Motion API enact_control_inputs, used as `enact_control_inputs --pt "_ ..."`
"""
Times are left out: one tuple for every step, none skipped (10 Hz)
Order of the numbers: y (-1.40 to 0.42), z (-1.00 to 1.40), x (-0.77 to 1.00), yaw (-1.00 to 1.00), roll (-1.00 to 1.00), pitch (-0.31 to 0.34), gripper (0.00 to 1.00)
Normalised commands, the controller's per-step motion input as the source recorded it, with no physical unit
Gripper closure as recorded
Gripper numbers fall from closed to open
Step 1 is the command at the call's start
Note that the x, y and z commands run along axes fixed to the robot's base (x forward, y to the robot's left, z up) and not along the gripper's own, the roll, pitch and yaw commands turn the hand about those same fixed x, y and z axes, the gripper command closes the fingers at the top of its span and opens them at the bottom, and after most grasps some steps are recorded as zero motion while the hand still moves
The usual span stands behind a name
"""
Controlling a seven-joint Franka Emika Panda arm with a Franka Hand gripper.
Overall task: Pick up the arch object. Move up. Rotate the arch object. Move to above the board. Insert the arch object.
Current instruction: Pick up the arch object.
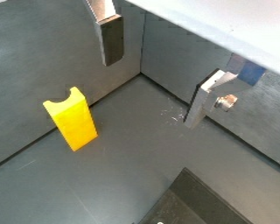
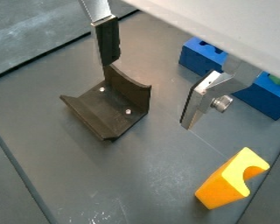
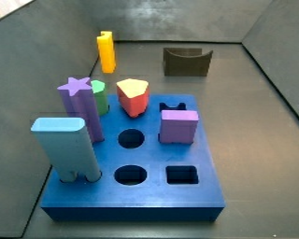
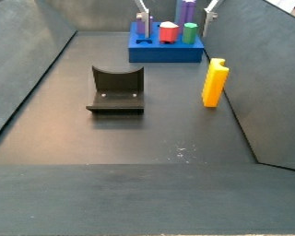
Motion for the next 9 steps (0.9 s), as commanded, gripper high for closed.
enact_control_inputs --pt "-0.07 -0.19 -0.49 -0.17 0.02 -0.026 0.0" --pt "-0.39 -0.45 -0.73 -0.05 0.0 -0.091 0.0" --pt "-0.61 -0.48 -0.79 0.0 0.0 -0.123 0.0" --pt "-0.54 -0.31 -0.77 -0.03 0.0 -0.12 0.0" --pt "-0.31 -0.26 -0.88 -0.07 0.05 -0.099 0.0" --pt "-0.17 -0.28 -0.8 0.0 0.01 -0.113 0.0" --pt "0.0 -0.37 -0.79 0.0 0.0 -0.126 0.0" --pt "0.0 -0.52 -0.77 0.0 0.0 -0.133 0.0" --pt "0.0 -0.57 -0.7 0.0 0.0 -0.131 0.0"
